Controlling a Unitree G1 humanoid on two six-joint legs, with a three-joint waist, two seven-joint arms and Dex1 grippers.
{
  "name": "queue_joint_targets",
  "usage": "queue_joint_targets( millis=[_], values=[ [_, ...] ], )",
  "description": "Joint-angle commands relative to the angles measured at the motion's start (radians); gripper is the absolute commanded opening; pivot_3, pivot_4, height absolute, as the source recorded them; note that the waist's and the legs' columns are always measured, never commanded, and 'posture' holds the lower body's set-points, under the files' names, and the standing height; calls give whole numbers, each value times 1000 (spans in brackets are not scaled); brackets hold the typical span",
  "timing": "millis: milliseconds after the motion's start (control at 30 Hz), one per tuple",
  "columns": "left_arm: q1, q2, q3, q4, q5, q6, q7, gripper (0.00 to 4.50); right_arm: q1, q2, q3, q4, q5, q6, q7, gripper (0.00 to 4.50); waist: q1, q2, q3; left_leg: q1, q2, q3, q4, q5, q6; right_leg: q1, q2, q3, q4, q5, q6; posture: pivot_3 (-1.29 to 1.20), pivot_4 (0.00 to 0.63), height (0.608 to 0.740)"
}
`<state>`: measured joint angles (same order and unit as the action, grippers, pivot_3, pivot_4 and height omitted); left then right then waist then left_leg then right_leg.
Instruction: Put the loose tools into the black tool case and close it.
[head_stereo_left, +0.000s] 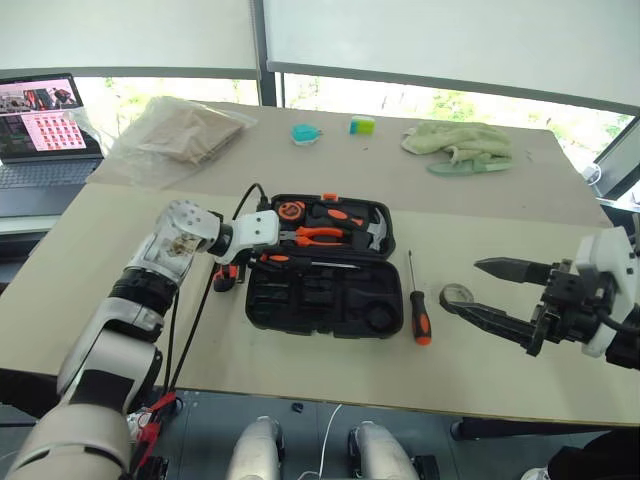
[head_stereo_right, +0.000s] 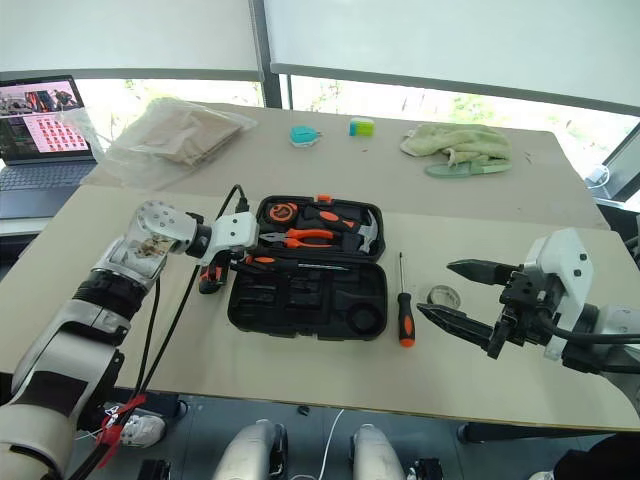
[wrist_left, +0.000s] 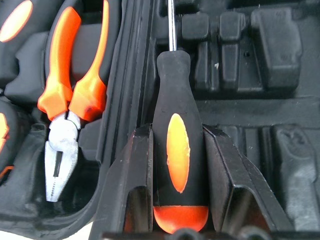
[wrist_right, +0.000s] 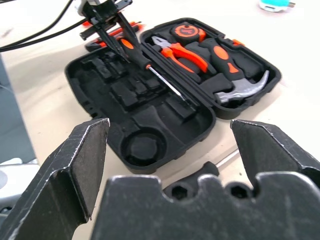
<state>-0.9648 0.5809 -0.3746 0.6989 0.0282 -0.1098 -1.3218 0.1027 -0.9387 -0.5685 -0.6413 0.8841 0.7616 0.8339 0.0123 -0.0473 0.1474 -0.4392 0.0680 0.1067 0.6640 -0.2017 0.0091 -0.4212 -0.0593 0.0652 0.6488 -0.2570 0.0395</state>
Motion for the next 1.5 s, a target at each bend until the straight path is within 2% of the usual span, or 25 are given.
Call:
queue_joint_targets(
  millis=[33,367,400,433,600,667,733,833,1067,1167,1500],
  values=[
    [-39,-31,18,46,21,-44,16,885,3,5,-45,-23,6,-14,-21,4500,0,0,0,0,0,0,0,0,0,0,0,0,0,0,0,0,150,740],
    [-71,-75,29,137,60,-79,19,885,1,15,-33,-36,12,-16,-45,4500,0,0,0,0,0,-1,3,0,0,1,0,0,1,1,1,0,150,740],
    [-74,-74,32,140,58,-81,14,1890,-3,15,-30,-34,12,-16,-47,4500,-1,0,0,0,0,-2,3,0,0,1,0,0,1,1,1,0,150,740],
    [-77,-74,38,136,51,-74,7,2038,-6,15,-27,-33,12,-16,-47,4500,-1,0,0,0,0,-2,3,0,0,1,0,0,1,1,1,0,150,740],
    [-93,-69,73,88,7,-17,-44,4034,-14,16,-13,-27,8,-20,-46,4500,0,0,0,-1,0,-2,4,0,1,1,0,0,2,1,1,0,150,740],
    [-106,-69,89,73,0,3,-50,4456,-17,18,-5,-24,4,-24,-44,4500,0,0,0,-1,0,-3,5,0,1,1,0,0,2,1,2,0,150,740],
    [-119,-70,96,69,-2,10,-51,4456,-19,19,-1,-22,3,-26,-44,4500,0,0,0,-2,0,-4,5,0,1,1,0,-1,2,1,2,0,150,740],
    [-128,-80,96,81,6,2,-47,3669,-21,22,9,-20,-3,-30,-43,4500,-1,0,0,-2,0,-4,5,0,1,1,0,-1,2,1,2,0,150,740],
    [-150,-126,54,210,87,-96,7,990,-27,26,29,-11,-23,-42,-47,4500,-1,0,0,-2,0,-4,5,0,1,1,1,-1,2,1,2,0,150,740],
    [-162,-144,53,261,102,-122,24,91,-22,29,27,-12,-26,-41,-50,4500,-1,0,0,-2,-1,-4,5,0,1,1,1,-1,2,1,2,0,150,740],
    [-148,-172,12,316,173,-182,29,91,-12,39,15,-5,-36,-35,-59,4500,0,0,0,-2,-1,-4,6,0,1,1,1,-1,2,1,2,0,150,740]
  ],
)
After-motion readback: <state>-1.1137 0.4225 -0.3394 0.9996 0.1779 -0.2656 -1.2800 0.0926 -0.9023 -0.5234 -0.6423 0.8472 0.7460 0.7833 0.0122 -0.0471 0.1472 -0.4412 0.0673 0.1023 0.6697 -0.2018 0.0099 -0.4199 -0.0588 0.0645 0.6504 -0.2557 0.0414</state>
